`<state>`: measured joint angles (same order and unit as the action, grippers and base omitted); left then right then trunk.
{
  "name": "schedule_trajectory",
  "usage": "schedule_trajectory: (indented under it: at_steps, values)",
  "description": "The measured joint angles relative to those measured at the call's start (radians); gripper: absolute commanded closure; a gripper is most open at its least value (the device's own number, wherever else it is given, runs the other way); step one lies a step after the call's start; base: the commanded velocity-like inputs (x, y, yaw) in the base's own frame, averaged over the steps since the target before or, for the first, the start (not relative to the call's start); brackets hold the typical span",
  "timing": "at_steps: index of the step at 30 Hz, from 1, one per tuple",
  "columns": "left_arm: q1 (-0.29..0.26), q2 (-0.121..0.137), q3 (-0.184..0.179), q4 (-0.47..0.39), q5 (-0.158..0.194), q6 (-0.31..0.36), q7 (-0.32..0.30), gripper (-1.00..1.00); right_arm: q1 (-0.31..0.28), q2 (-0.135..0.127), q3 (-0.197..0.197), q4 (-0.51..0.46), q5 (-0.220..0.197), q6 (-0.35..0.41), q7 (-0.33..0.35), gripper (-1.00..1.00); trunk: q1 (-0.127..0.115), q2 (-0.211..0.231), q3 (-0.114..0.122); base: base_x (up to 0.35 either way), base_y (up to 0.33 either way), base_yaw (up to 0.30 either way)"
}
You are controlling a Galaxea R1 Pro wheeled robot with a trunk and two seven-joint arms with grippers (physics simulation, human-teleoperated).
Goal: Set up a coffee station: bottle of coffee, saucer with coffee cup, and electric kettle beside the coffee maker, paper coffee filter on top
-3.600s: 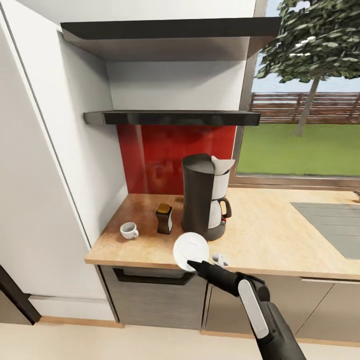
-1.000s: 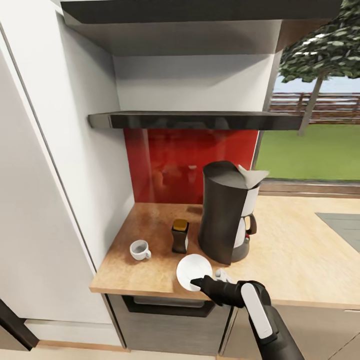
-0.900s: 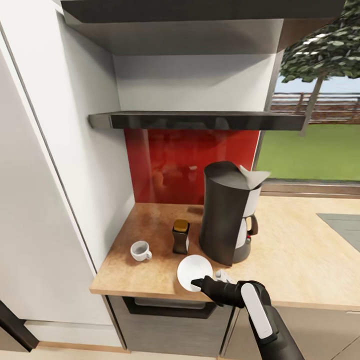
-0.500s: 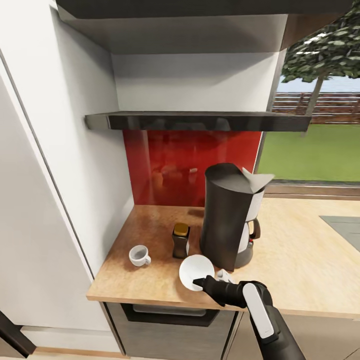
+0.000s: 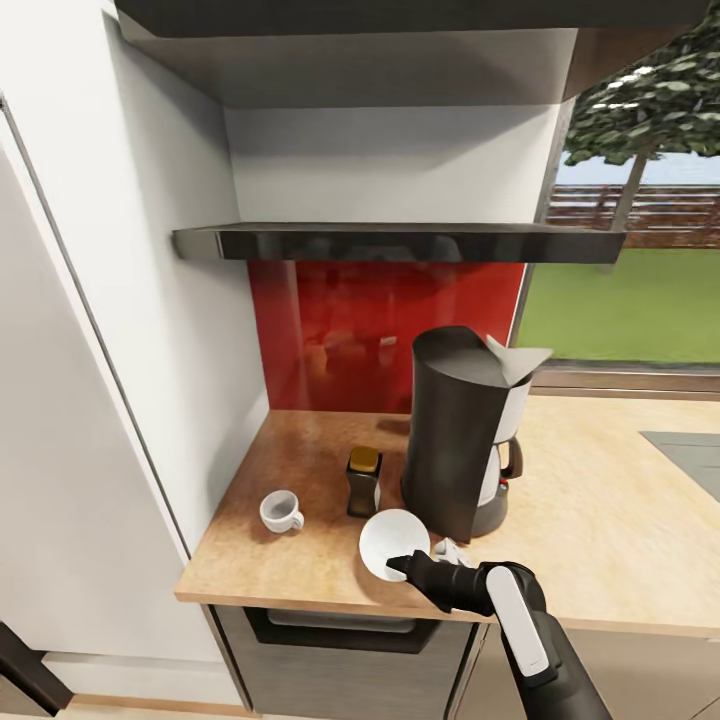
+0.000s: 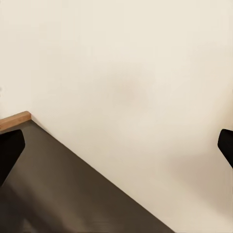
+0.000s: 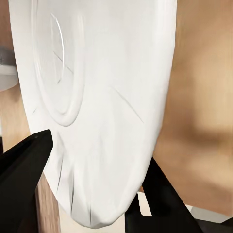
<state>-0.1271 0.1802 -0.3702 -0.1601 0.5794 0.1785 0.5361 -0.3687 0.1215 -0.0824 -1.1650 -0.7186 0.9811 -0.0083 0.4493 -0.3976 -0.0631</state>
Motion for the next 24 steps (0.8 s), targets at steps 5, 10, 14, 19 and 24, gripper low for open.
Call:
schedule_trajectory:
  at_steps: [5, 10, 14, 19, 24]
  values:
    - [0.000, 0.000, 0.000, 0.003, 0.000, 0.000, 0.000, -1.00, 0.000, 0.000, 0.001, 0.000, 0.000, 0.000, 0.000, 1.00, 0.000, 0.000, 0.000, 0.000, 0.023, 0.000]
    - [0.000, 0.000, 0.000, 0.005, 0.000, 0.001, -0.001, -1.00, 0.000, 0.000, 0.001, 0.000, 0.000, 0.000, 0.000, 1.00, 0.000, 0.000, 0.000, 0.018, 0.020, 0.000]
    - [0.000, 0.000, 0.000, 0.005, -0.001, 0.001, 0.000, -1.00, 0.000, 0.000, 0.000, 0.000, -0.001, 0.000, 0.000, 1.00, 0.000, 0.000, 0.000, 0.025, 0.026, 0.000]
    - [0.000, 0.000, 0.000, 0.005, -0.001, 0.001, 0.000, -1.00, 0.000, 0.000, 0.001, 0.000, -0.001, 0.000, 0.000, -1.00, 0.000, 0.000, 0.000, 0.003, 0.003, 0.000]
    - [0.000, 0.000, 0.000, 0.005, -0.001, 0.001, 0.000, -1.00, 0.000, 0.000, 0.001, 0.001, -0.010, 0.000, 0.002, -1.00, 0.000, 0.000, 0.000, 0.000, 0.000, 0.000]
